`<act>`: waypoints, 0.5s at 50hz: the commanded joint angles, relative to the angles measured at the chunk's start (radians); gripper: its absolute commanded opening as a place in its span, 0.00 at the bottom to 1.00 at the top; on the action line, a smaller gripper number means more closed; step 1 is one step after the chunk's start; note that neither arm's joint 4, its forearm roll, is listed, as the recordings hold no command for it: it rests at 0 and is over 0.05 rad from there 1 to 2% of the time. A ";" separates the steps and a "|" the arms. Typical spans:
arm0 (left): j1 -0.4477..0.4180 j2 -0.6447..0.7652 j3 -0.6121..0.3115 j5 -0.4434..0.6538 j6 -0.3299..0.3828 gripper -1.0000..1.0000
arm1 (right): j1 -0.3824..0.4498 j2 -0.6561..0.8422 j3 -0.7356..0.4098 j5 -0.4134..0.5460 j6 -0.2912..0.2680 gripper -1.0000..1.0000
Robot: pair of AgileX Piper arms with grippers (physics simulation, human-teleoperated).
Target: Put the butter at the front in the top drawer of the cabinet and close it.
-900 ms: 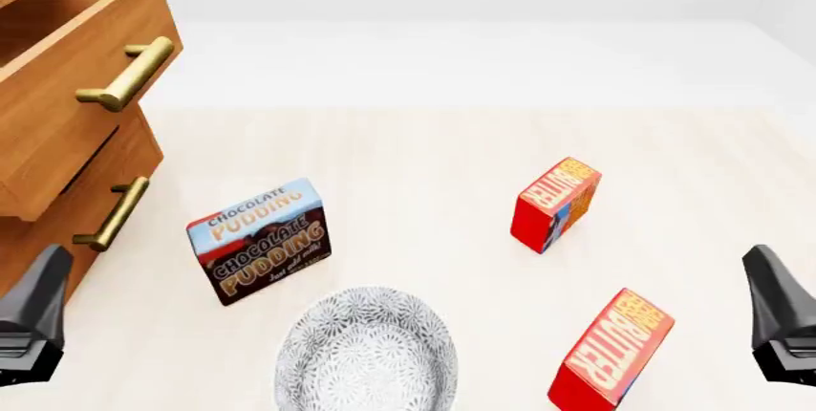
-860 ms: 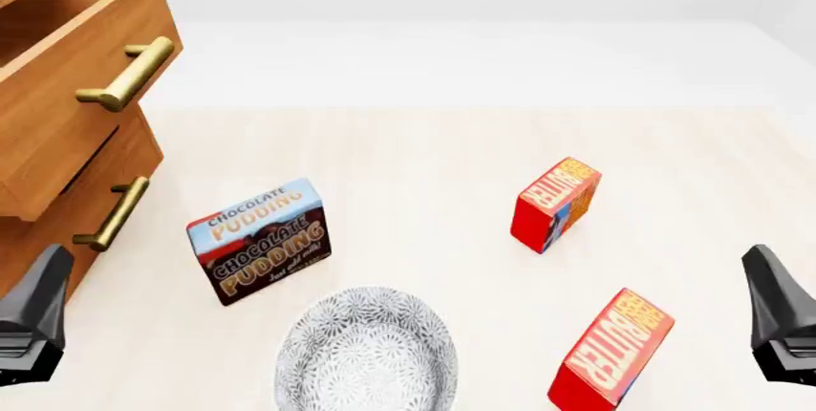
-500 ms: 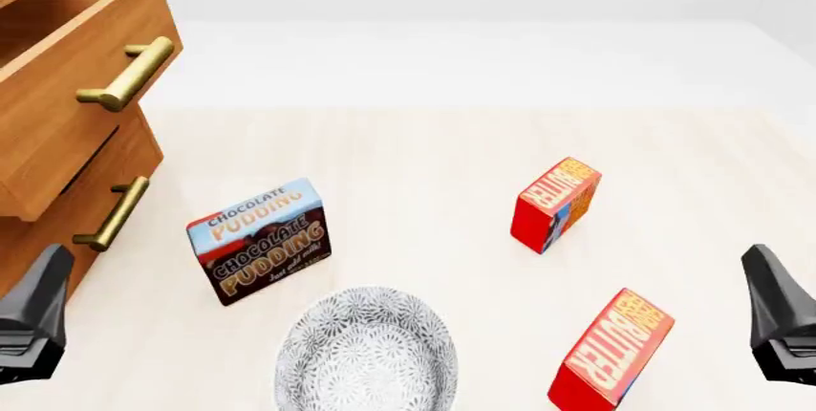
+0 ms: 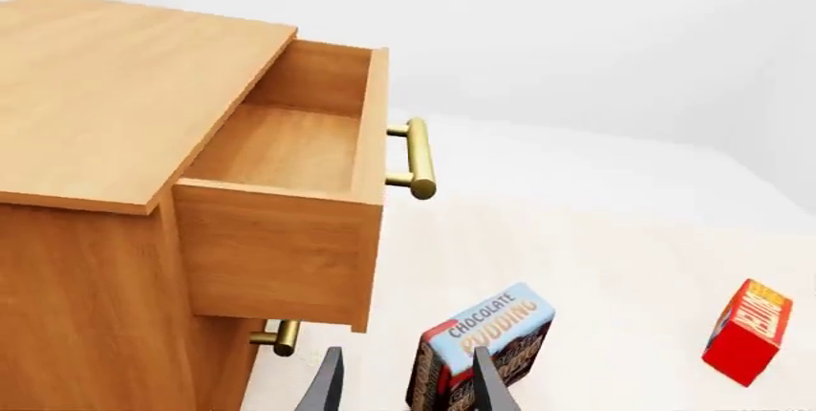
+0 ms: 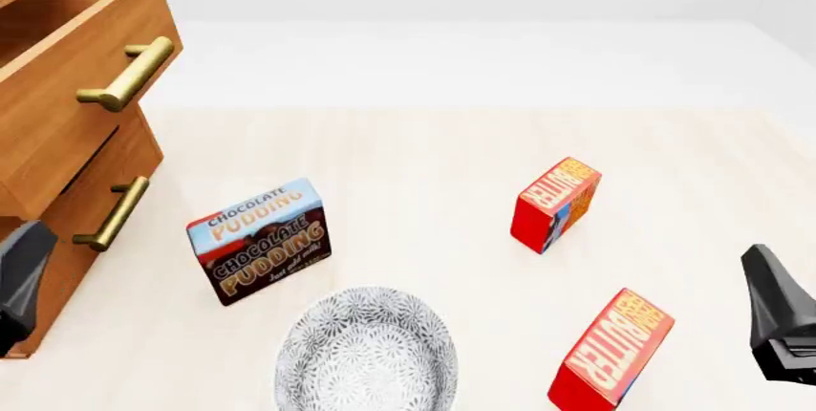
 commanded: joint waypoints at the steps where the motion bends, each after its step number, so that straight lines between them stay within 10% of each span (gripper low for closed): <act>1: 0.007 0.061 -0.175 0.182 0.003 1.00 | 0.000 -0.002 0.000 0.002 -0.001 1.00; 25: 0.059 0.183 -0.581 0.577 0.060 1.00 | 0.000 -0.002 0.000 0.002 -0.001 1.00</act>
